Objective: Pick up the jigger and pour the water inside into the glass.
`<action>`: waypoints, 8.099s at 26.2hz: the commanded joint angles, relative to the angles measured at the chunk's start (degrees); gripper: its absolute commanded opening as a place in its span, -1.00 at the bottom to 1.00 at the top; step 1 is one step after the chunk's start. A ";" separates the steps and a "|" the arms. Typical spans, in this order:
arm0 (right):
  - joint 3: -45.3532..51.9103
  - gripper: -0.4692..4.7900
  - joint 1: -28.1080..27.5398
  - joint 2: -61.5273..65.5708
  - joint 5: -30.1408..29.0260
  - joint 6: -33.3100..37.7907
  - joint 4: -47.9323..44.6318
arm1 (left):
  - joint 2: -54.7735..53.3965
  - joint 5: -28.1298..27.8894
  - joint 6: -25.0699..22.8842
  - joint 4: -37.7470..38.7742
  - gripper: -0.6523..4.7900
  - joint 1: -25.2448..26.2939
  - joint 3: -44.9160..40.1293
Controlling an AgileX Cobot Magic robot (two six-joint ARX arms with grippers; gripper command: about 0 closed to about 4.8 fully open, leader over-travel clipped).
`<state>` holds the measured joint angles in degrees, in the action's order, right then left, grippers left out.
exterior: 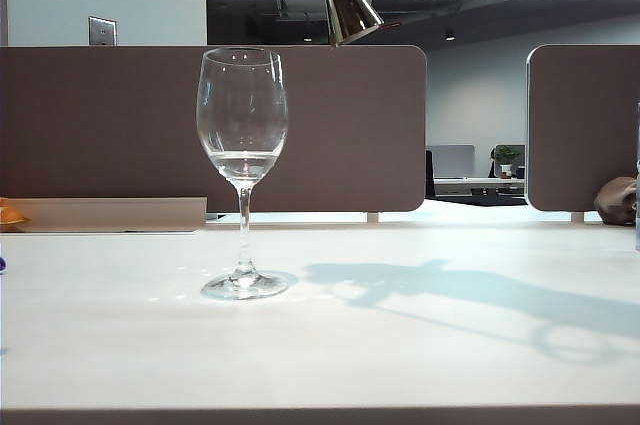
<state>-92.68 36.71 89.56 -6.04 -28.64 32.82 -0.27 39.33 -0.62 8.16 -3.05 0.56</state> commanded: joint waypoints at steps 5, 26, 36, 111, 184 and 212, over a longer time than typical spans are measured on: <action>-0.46 -0.83 1.01 0.13 1.73 -0.11 -1.27 | -0.07 0.46 -0.44 -0.11 -0.78 0.09 -0.07; -0.52 -0.83 1.01 0.52 3.82 -1.64 -0.92 | -0.04 0.48 -0.44 -0.11 -0.78 0.09 -0.07; -7.06 -0.83 1.92 5.73 7.41 -1.90 2.03 | -0.07 0.48 -0.46 -0.11 -0.78 0.09 -0.07; -7.19 -0.83 5.27 6.91 16.68 -32.48 4.07 | -0.07 0.48 -0.44 -0.11 -0.78 0.09 -0.07; 15.06 -0.83 -4.33 -8.94 6.16 -1.53 -21.22 | -0.04 0.50 -0.44 -0.11 -0.78 0.09 -0.07; 49.96 -0.83 -9.97 -6.73 -9.35 24.85 -54.45 | -0.07 0.48 -0.44 -0.11 -0.78 0.09 -0.07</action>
<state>-42.50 26.72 82.26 -15.05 -5.48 -19.05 -0.27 39.42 -0.62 8.14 -3.05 0.56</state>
